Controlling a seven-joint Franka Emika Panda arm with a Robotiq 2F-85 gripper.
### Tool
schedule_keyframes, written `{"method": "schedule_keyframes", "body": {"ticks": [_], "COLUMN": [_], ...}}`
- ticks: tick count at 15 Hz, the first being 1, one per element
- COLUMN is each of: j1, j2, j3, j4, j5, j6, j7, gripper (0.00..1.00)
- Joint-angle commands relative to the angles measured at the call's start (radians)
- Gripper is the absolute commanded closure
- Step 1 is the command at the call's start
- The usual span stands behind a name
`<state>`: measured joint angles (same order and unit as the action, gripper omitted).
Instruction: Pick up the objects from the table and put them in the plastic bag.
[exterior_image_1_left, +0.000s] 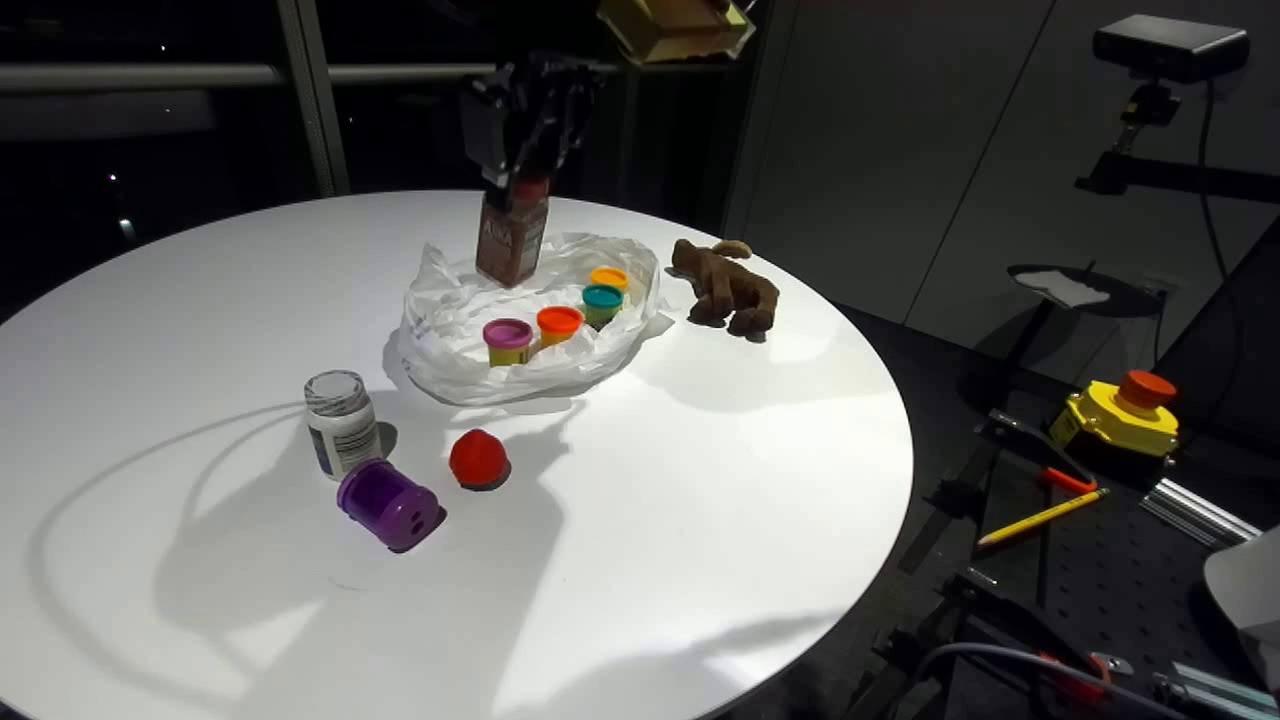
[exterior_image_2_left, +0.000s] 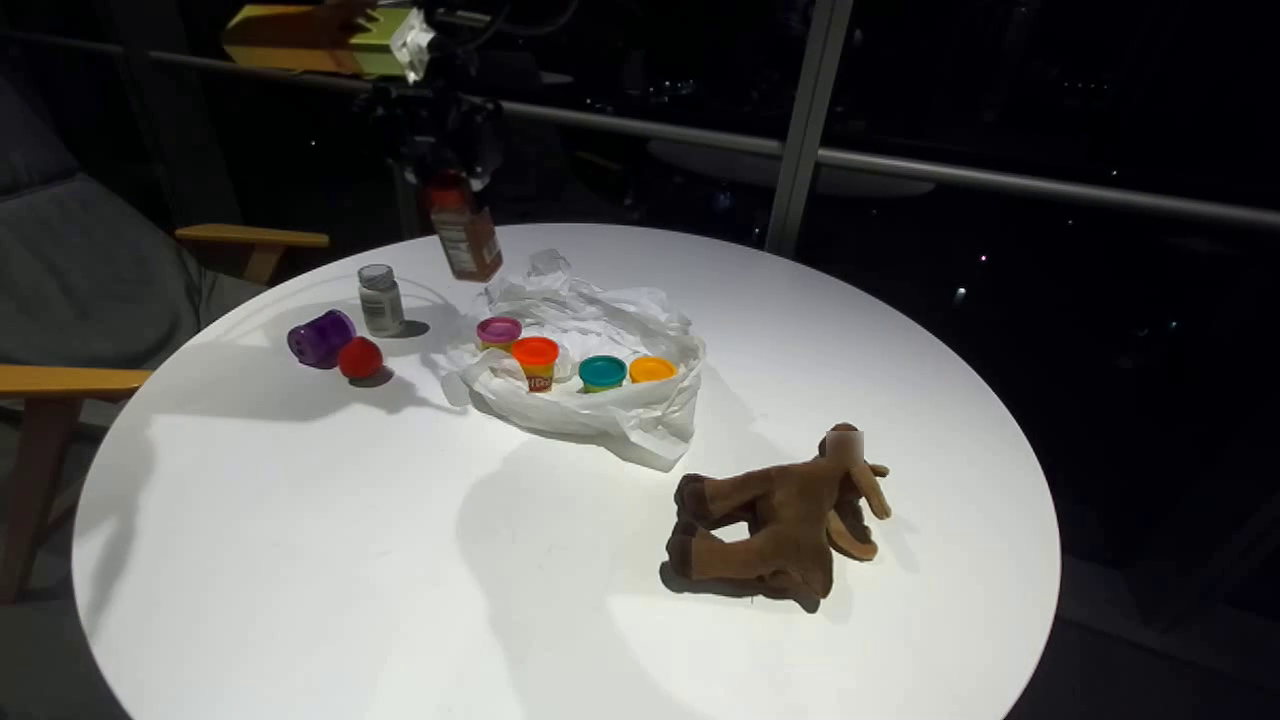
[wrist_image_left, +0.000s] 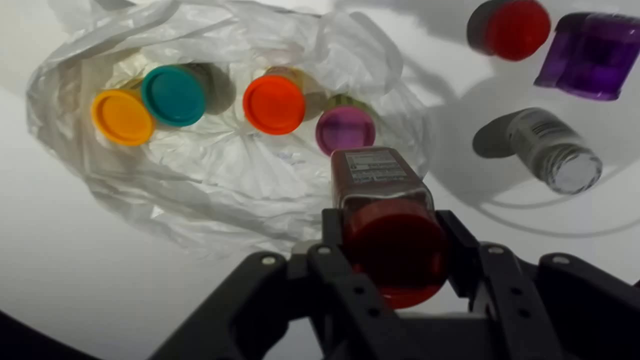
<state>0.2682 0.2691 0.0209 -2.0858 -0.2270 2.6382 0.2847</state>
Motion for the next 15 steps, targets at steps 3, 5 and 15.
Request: {"method": "schedule_keyframes", "body": {"ticks": [3, 5, 15], "j1": [-0.004, -0.008, -0.099], "j2": [0.100, 0.163, 0.306], "j3": [-0.112, -0.150, -0.107], "j4": [0.223, 0.300, 0.422], "j5": [-0.132, -0.143, 0.051], "j6": [-0.032, -0.039, -0.160], "j7": [0.208, 0.256, 0.102], "gripper": [0.76, 0.76, 0.76]}}
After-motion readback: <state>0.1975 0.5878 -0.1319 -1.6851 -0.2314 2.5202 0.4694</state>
